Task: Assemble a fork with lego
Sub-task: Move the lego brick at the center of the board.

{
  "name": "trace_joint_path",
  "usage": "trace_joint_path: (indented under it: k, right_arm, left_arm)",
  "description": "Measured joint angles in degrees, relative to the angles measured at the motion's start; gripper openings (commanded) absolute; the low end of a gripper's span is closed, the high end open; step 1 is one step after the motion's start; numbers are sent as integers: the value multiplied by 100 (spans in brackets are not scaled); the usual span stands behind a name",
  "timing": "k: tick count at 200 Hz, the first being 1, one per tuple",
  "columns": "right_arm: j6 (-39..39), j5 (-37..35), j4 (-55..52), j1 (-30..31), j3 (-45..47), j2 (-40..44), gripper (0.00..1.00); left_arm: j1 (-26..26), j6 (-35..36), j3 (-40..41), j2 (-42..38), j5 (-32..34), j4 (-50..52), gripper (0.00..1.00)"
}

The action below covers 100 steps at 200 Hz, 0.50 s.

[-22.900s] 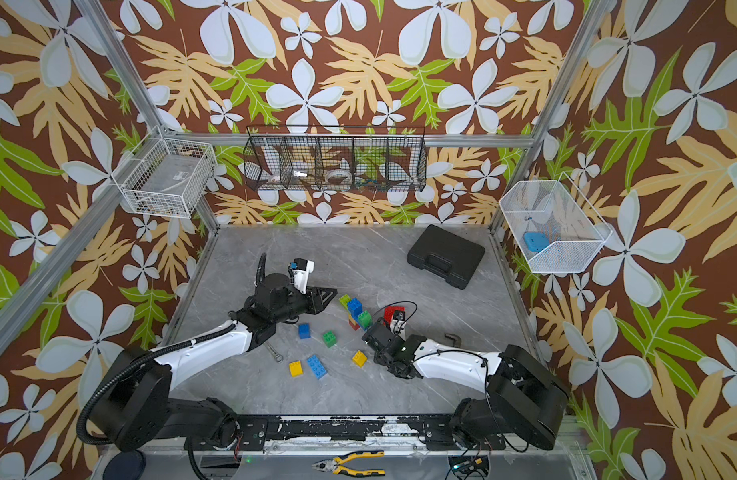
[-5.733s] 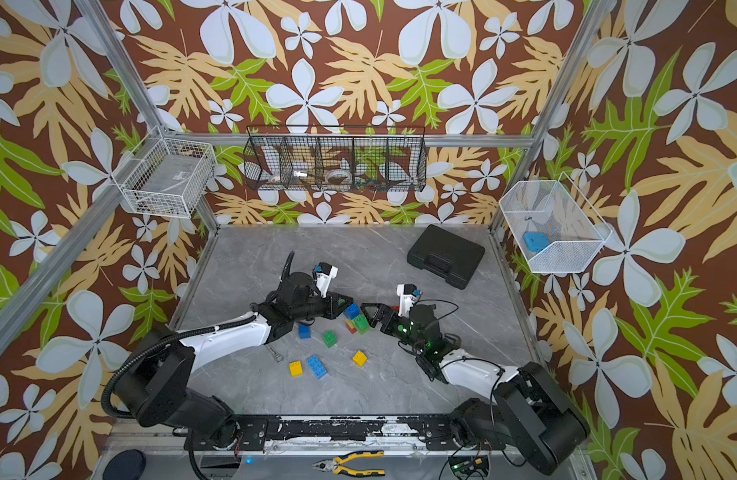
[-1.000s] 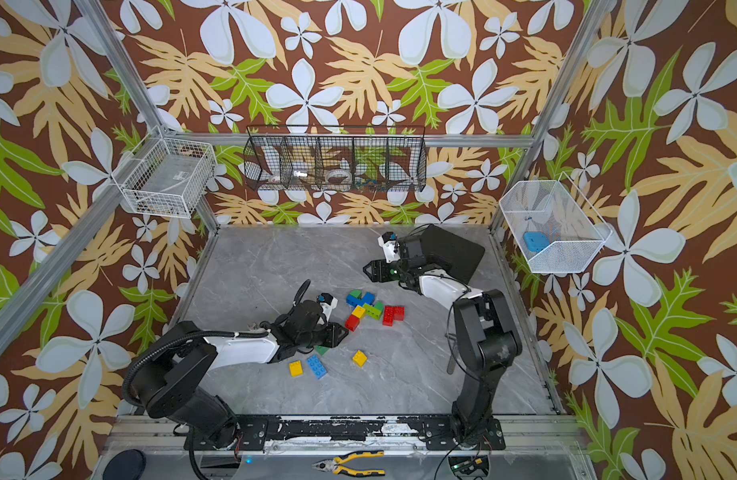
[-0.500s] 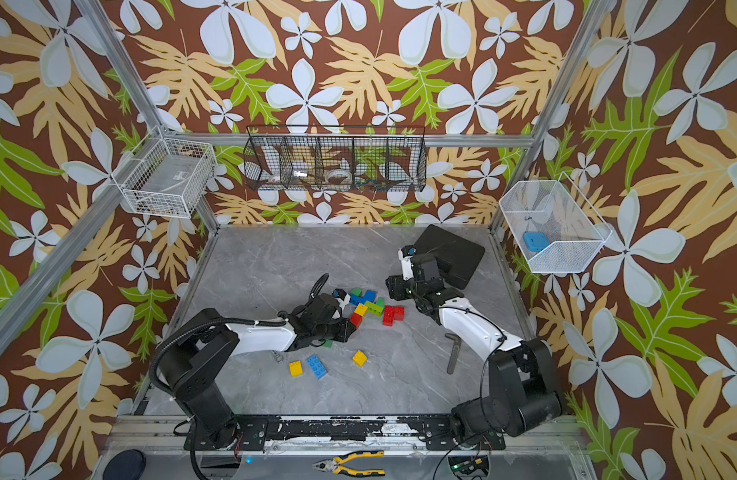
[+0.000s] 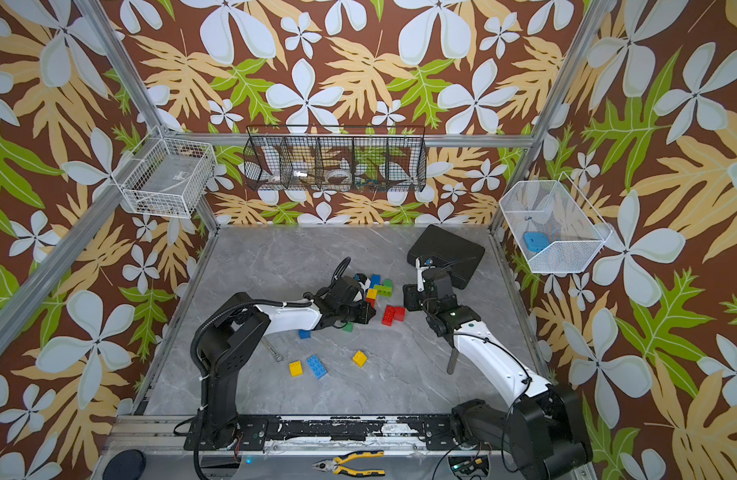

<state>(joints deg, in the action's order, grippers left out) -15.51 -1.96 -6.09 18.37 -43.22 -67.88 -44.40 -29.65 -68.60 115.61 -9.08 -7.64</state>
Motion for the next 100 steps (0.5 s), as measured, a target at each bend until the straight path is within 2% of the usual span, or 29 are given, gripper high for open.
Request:
trace_joint_path:
  k: [55,79,100]
  right_arm:
    - [-157,-302,-166,0,243,446,70]
    - [-232,-306,-203,4,341,573,70]
    - [-251,-304,-260,74,389,671,71]
  left_arm:
    - [11,129,-1204,601,168,511,27]
    - [15,151,-1318,365,240,608,30]
    - [26,173,-1071,-107,269,603,33]
